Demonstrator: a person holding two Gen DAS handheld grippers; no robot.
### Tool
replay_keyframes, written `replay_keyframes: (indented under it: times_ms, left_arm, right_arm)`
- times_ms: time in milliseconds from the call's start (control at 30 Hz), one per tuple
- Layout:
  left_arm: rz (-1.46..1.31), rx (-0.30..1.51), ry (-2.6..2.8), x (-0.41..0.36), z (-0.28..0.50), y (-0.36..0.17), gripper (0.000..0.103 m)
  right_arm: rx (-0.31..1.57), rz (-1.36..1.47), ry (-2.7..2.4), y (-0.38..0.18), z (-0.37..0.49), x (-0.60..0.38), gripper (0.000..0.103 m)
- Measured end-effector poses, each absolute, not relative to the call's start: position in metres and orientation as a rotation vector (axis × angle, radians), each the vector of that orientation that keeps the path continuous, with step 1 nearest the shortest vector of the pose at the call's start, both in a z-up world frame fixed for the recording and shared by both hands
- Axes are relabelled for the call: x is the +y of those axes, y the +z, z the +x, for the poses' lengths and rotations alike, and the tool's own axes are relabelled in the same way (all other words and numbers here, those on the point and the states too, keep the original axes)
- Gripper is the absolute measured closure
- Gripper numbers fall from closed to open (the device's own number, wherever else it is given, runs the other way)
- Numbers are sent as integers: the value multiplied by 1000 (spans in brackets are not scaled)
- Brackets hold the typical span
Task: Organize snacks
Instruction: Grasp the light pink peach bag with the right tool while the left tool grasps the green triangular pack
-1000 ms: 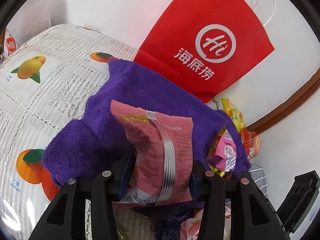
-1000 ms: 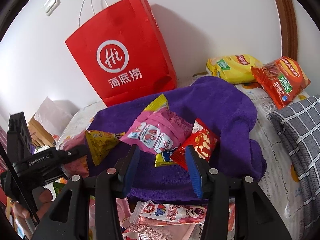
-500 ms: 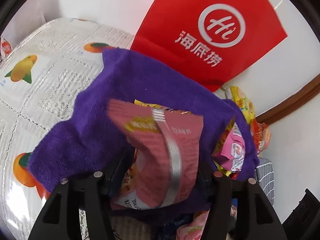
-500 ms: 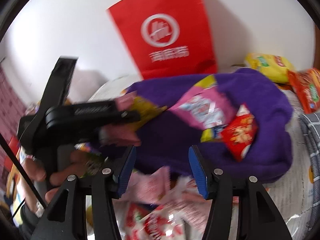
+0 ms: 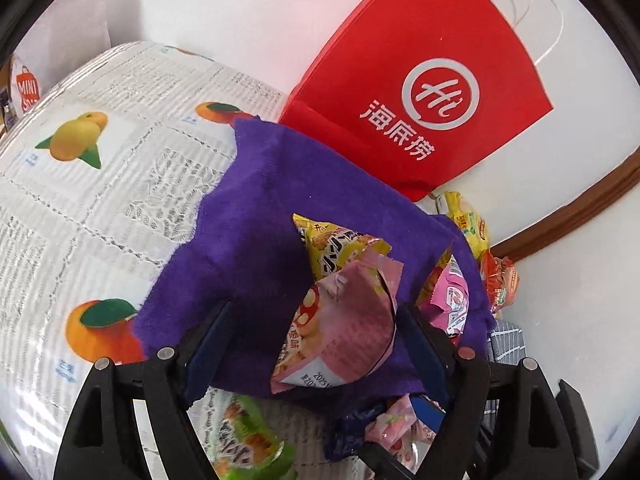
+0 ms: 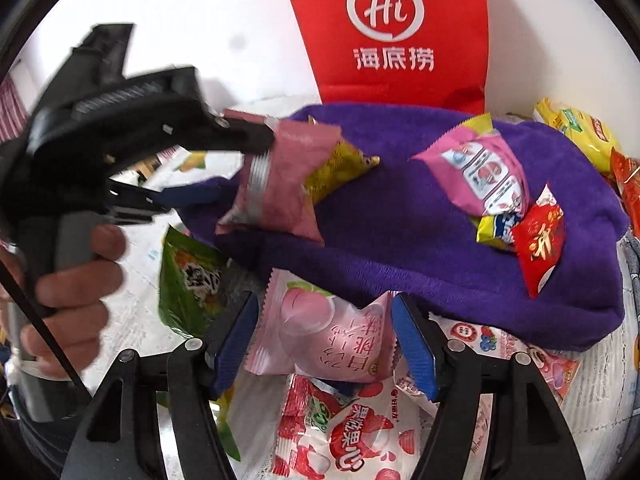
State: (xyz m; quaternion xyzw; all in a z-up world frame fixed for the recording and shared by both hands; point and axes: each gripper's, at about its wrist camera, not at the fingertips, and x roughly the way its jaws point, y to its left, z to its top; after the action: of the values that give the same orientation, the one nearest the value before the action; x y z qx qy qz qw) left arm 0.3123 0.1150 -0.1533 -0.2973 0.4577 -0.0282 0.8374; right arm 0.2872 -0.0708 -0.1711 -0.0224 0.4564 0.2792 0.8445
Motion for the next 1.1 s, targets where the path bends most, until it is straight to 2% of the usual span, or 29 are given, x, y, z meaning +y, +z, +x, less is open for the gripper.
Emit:
replay_keyframes:
  times_ms: [233, 267, 400, 533, 800, 1100]
  left_arm:
    - [-614, 961, -78, 120, 303, -145, 22]
    - [-616, 964, -84, 121, 303, -145, 22]
    - [-622, 959, -74, 128, 298, -143, 22]
    - [-613, 931, -55, 136, 286, -138, 22]
    - [-551, 944, -27, 137, 252, -138, 22]
    - [-425, 1006, -71, 99, 226, -151, 22]
  right_arm:
    - [985, -133, 542, -188, 288, -56, 35]
    - [984, -121, 542, -188, 288, -57, 37]
    - [967, -69, 568, -181, 289, -66, 57]
    - [959, -36, 575, -176, 290, -74, 62]
    - [924, 26, 624, -162, 284, -82, 65]
    - [837, 118, 624, -148, 287, -101, 65]
